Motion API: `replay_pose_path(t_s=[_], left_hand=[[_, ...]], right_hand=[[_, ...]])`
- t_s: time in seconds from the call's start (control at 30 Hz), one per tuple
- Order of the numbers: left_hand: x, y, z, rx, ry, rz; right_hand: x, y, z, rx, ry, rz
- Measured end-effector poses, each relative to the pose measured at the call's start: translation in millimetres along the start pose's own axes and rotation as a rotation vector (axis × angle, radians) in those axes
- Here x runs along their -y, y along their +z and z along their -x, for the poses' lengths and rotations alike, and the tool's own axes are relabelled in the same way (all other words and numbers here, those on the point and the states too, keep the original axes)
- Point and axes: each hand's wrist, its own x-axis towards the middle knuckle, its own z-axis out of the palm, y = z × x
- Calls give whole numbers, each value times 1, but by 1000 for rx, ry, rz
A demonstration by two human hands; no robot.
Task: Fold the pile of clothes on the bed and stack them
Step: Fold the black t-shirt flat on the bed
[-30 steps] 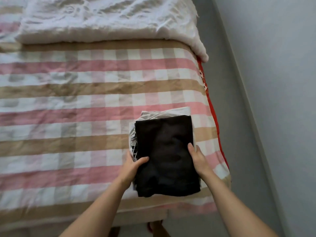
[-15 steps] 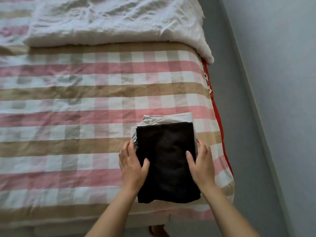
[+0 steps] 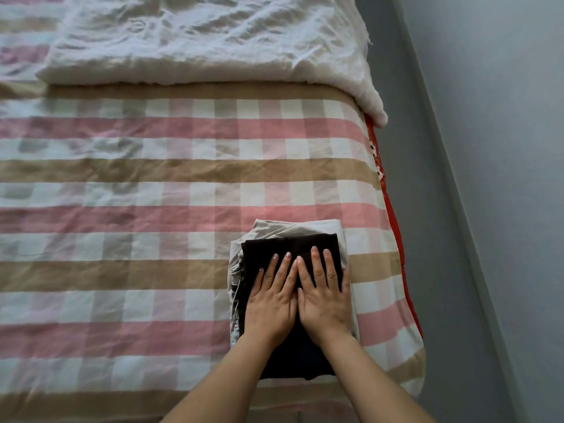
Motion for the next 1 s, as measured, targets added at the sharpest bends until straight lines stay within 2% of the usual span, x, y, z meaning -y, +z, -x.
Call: replay_pose_path(t_s=[0.13, 0.27, 0.4, 0.47, 0.6, 0.73, 0.8, 1.0], left_hand=[[-3, -11, 1, 28, 10, 17], [5, -45, 21, 122, 1, 59], [28, -96, 88, 7, -119, 130], [44, -115, 125, 8, -160, 128], [91, -136, 212, 157, -246, 167], [146, -127, 313, 357, -372, 226], [171, -118, 362, 384, -468, 316], [259, -100, 524, 177, -774, 836]], right_hand=[[-1, -8, 0, 50, 8, -37], [1, -43, 5, 310, -17, 17], [12, -95, 39, 283, -31, -21], [16, -115, 60, 291, -44, -27], [45, -144, 105, 396, -145, -11], [91, -148, 151, 507, -244, 8], [120, -145, 170, 564, -289, 15], [256, -131, 227, 647, -377, 17]])
